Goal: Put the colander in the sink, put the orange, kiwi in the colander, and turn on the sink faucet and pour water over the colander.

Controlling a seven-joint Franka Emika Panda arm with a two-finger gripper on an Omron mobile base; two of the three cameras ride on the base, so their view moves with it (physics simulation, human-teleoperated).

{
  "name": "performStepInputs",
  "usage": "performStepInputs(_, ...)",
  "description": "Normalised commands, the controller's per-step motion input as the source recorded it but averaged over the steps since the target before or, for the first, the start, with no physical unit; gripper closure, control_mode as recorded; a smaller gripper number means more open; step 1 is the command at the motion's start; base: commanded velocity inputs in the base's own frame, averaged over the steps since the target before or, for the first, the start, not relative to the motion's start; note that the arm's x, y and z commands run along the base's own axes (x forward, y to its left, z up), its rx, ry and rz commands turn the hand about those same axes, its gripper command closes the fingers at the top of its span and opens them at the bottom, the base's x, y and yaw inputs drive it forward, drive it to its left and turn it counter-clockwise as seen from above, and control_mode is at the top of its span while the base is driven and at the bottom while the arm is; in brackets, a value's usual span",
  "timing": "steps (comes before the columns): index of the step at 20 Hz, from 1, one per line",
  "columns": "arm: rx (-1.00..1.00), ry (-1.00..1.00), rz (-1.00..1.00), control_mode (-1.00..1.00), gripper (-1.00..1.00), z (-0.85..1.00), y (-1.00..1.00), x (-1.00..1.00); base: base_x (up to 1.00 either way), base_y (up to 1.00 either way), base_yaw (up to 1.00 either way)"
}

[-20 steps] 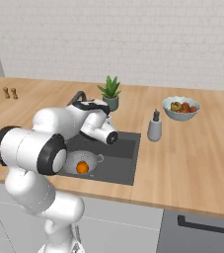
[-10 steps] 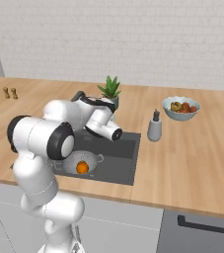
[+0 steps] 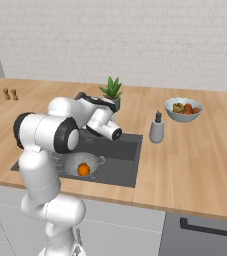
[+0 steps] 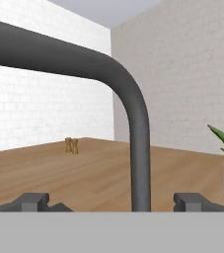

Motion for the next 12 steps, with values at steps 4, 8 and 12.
performStepInputs(4, 0.00, -0.03, 0.07, -1.00, -1.00, -0.17, 0.01, 0.29, 0.00, 0.00, 0.00)
performStepInputs(8, 0.00, -0.01, 0.06, -1.00, -1.00, -0.12, 0.00, 0.32, 0.00, 0.00, 0.00)
performStepInputs(12, 0.01, 0.00, 0.06, -1.00, -1.00, -0.10, 0.00, 0.35, 0.00, 0.00, 0.00)
